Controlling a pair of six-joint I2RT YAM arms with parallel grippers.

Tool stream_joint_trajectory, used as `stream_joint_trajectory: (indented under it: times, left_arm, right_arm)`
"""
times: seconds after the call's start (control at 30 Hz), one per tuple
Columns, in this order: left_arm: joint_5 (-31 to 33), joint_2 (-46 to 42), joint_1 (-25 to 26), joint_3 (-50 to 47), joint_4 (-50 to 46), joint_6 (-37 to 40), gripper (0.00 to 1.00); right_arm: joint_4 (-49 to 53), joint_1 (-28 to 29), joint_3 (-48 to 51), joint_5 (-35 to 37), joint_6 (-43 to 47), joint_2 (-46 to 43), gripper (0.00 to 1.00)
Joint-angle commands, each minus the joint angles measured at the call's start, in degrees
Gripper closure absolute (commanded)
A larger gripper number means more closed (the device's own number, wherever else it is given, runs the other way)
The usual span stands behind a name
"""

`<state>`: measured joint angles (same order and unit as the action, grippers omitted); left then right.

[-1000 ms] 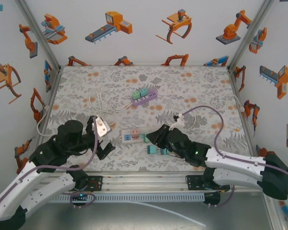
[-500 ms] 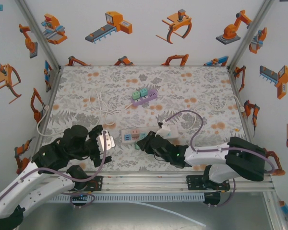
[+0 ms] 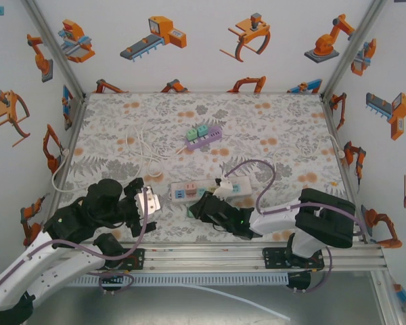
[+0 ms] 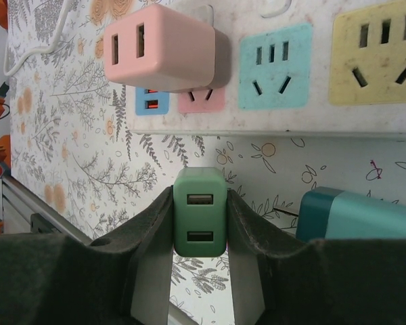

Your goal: Pull the plug off the socket

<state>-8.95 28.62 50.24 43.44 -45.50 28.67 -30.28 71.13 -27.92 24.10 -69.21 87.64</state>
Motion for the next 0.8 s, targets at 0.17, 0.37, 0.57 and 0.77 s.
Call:
stream_joint_trajectory:
  times: [0.17, 0.37, 0.57, 0.77]
  left_arm:
    - [0.3, 0.2, 0.3, -1.2, 1.2, 0.2, 0.03]
    - [1.3, 0.5, 0.3, -1.5, 1.9, -0.4, 0.03]
    - [1.9, 0.6, 0.3, -1.5, 2.2, -0.7, 0.03]
    - [2.4, 1.7, 0.3, -1.4, 2.6, -1.8, 0.03]
  right_arm:
    - [2.9, 0.5, -1.7, 4.2, -1.0, -1.8, 0.6]
    - [5.6, 0.4, -1.4, 5.0, -1.0, -4.1, 0.56]
    - [8.7, 0.4, -0.9, 6.0, -0.8, -7.3, 0.55]
    - [11.1, 0.5, -0.3, 8.2, 0.1, -11.8, 0.55]
